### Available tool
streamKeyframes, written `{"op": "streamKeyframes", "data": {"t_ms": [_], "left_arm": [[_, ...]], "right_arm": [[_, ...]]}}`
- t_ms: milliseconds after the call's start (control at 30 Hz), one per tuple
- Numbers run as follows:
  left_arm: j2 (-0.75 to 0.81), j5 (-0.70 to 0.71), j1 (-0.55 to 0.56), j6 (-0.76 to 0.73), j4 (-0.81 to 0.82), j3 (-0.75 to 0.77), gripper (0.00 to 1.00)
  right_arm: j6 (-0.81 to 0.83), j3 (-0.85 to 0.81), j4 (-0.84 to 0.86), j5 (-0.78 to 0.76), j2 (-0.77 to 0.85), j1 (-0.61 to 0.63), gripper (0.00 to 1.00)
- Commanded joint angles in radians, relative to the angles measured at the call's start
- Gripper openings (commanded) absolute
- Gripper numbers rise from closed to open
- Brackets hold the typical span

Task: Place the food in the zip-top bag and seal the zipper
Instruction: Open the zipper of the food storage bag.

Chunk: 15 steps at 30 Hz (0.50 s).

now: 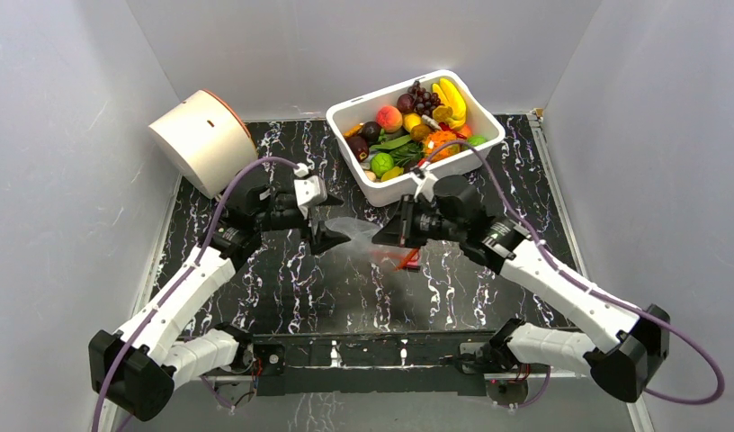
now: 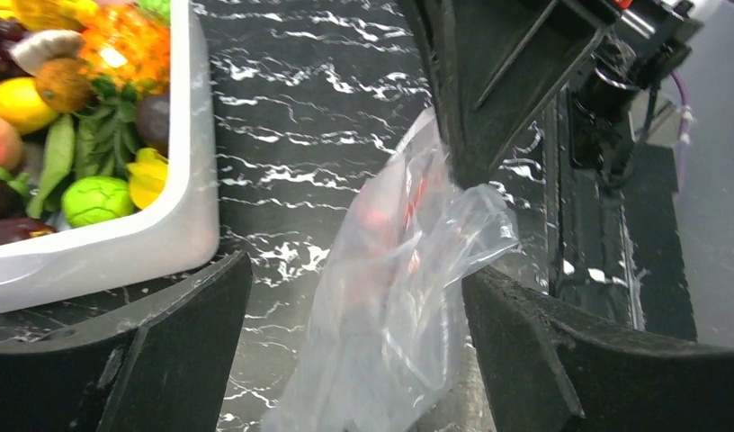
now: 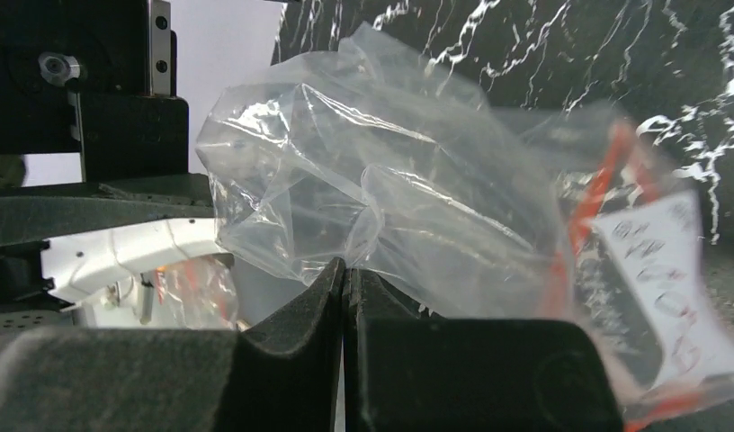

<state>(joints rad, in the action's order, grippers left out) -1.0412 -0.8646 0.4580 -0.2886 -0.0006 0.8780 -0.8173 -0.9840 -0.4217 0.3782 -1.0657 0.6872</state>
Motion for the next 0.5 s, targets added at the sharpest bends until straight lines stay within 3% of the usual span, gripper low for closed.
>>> {"op": "streamKeyframes", "data": {"t_ms": [0, 100, 167, 200, 267, 400, 433, 467], "left_arm": [[0.01, -0.086, 0.024, -0.15, -0.141, 0.032, 0.82], [0.022, -0.102, 0.03, -0.197, -0.219, 0.028, 0.73], [0.026, -0.099, 0.032, -0.202, -0.251, 0.029, 0.6], [0.028, -0.098, 0.033, -0.2, -0.261, 0.029, 0.51], [0.034, -0.077, 0.033, -0.176, -0.264, 0.027, 0.11], [0.062, -0.027, 0.033, -0.104, -0.221, 0.011, 0.01], [0.07, -0.018, 0.033, -0.08, -0.21, 0.012, 0.0], [0.078, -0.014, 0.033, -0.051, -0.197, 0.011, 0.0]], "right_arm": [[-0.003, -0.062, 0.112, -0.077, -0.033, 0.073, 0.0], [0.005, -0.063, 0.121, -0.094, -0.043, 0.079, 0.0], [0.021, -0.055, 0.134, -0.108, -0.04, 0.079, 0.0], [0.028, -0.05, 0.142, -0.12, -0.038, 0.08, 0.0], [0.043, -0.04, 0.167, -0.139, -0.032, 0.079, 0.0], [0.101, 0.008, 0.268, -0.134, -0.022, 0.079, 0.0], [0.121, 0.032, 0.317, -0.118, -0.013, 0.079, 0.03], [0.135, 0.059, 0.366, -0.111, -0.002, 0.08, 0.13]]}}
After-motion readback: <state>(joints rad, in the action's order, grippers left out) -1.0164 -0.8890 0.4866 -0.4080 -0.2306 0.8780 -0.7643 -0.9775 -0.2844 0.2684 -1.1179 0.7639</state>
